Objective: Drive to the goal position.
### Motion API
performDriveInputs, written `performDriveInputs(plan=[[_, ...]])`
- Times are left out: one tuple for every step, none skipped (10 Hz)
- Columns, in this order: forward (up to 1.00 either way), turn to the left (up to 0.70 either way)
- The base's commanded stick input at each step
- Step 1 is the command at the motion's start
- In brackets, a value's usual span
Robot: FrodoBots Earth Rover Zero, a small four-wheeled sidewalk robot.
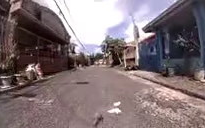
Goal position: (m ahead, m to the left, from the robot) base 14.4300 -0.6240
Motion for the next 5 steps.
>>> performDriveInputs(plan=[[0.70, 0.00], [0.70, 0.00], [0.70, 0.00], [0.70, 0.00], [0.70, 0.00]])
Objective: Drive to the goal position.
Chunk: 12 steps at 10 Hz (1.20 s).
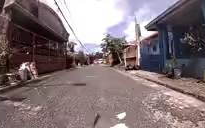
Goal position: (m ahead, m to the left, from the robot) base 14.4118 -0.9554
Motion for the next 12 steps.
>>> performDriveInputs(plan=[[0.70, 0.00], [0.70, 0.00], [0.70, 0.00], [0.70, 0.00], [0.70, 0.00], [0.70, 0.00], [0.70, 0.00], [0.70, 0.00], [0.70, 0.00], [0.70, 0.00], [0.70, 0.00], [0.70, 0.00]])
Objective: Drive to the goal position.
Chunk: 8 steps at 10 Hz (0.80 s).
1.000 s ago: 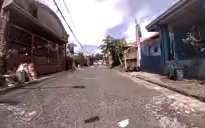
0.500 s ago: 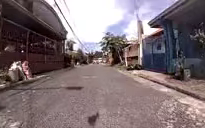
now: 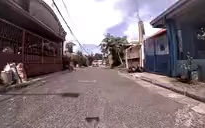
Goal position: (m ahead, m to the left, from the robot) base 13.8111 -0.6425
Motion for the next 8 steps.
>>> performDriveInputs(plan=[[0.70, 0.00], [0.70, 0.00], [0.70, 0.00], [0.70, 0.00], [0.70, 0.00], [0.70, 0.00], [0.70, 0.00], [0.70, 0.00]])
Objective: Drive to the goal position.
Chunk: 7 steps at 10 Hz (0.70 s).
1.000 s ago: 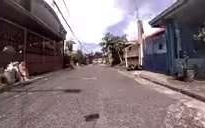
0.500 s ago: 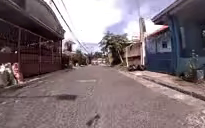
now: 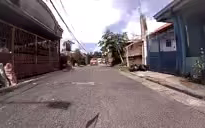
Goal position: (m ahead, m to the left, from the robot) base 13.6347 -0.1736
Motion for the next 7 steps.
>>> performDriveInputs(plan=[[0.70, 0.00], [0.70, 0.00], [0.70, 0.00], [0.70, 0.00], [0.70, 0.00], [0.70, 0.00], [0.70, 0.00]])
